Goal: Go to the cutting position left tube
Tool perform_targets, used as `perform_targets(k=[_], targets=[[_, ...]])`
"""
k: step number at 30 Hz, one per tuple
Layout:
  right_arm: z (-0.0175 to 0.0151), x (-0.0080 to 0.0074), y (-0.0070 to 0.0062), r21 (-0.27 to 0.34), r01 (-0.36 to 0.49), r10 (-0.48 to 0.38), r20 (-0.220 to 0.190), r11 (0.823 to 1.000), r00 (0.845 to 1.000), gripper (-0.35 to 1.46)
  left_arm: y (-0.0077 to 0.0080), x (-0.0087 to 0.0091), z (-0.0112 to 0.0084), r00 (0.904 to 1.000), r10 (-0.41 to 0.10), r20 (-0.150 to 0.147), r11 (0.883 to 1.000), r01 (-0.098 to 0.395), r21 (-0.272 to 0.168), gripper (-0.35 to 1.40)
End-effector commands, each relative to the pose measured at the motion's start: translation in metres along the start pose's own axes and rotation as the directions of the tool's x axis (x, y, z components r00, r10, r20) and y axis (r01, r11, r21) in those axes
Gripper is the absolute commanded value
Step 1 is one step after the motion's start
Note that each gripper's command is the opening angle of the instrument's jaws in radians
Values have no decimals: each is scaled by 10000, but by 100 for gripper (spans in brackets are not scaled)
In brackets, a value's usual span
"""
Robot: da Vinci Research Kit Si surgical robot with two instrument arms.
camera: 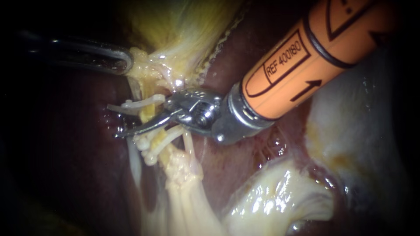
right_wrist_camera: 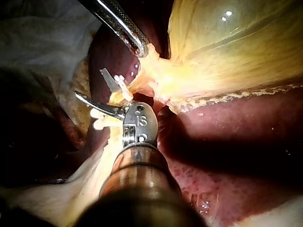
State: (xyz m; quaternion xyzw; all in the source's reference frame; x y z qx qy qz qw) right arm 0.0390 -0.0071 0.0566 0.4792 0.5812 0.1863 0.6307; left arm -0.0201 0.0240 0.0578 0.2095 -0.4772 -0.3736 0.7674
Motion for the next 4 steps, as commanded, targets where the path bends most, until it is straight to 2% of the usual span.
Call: perform_targets(k=[1, 4], targets=[[0, -1, 1, -26, 6, -6, 19, 10000, 10000, 129, 0, 0, 0, 10000, 0, -1, 10000, 0, 1, -35], [0, -2, 2, -66, 9, -9, 34, 10000, 10000, 129, 0, 0, 0, 10000, 1, -1, 10000, -1, 2, -35]])
